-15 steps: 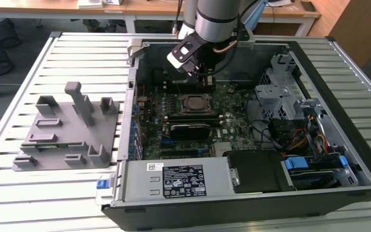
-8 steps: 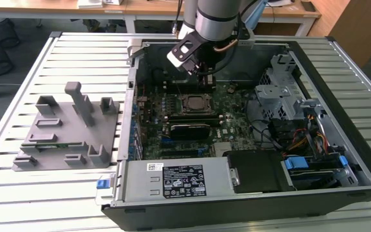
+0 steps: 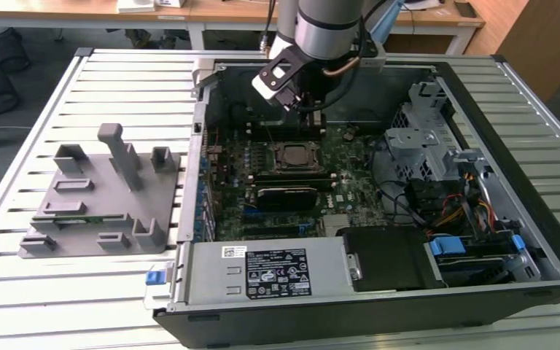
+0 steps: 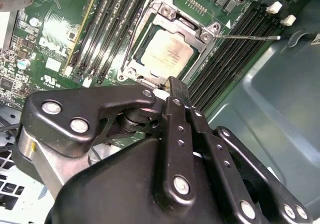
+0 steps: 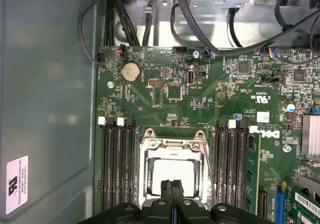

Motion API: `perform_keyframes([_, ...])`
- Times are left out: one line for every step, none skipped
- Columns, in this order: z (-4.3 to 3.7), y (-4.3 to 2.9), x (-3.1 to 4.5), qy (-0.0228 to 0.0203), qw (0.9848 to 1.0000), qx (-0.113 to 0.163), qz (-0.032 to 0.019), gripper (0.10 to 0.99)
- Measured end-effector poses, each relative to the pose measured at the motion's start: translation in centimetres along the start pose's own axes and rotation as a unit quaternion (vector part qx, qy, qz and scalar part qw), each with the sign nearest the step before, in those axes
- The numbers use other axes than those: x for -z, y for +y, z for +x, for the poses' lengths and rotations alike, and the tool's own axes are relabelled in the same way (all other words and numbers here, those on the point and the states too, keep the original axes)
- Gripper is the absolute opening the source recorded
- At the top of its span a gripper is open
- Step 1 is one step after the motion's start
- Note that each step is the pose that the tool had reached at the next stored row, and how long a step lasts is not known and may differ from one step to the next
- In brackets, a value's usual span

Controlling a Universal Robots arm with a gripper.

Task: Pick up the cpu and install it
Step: 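Install the first cpu locking lever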

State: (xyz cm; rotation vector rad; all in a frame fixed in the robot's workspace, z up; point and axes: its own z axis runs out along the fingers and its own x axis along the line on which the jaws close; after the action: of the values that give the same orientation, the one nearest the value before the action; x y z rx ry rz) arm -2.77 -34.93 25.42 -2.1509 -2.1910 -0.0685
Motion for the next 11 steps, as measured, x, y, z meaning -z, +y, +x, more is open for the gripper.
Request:
perform_keyframes([0.0, 0.0, 0.04, 0.0, 1.0, 0.0, 0.0, 0.11])
perform_keyframes([0.01, 0.0, 0.08, 0.0, 1.0, 0.0, 0.0, 0.11])
perform_keyframes([0.01, 0.0, 0.11, 0.0, 1.0, 0.0, 0.0, 0.11])
perform_keyframes([0.01, 0.0, 0.13, 0.0001, 1.0, 0.0, 0.0, 0.11])
perform_keyframes([0.01, -0.01, 0.18, 0.0, 1.0, 0.0, 0.0, 0.11])
perform_keyframes([0.02, -0.01, 0.22, 0.0, 1.0, 0.0, 0.0, 0.11])
perform_keyframes([0.02, -0.01, 0.26, 0.0, 1.0, 0.0, 0.0, 0.11])
perform_keyframes([0.02, -0.01, 0.31, -0.0001, 1.0, 0.0, 0.0, 0.11])
perform_keyframes([0.03, -0.01, 0.36, 0.0, 1.0, 0.0, 0.0, 0.11])
perform_keyframes([0.03, -0.01, 0.42, 0.0, 1.0, 0.0, 0.0, 0.11])
perform_keyframes([0.04, -0.01, 0.47, 0.0, 1.0, 0.0, 0.0, 0.11])
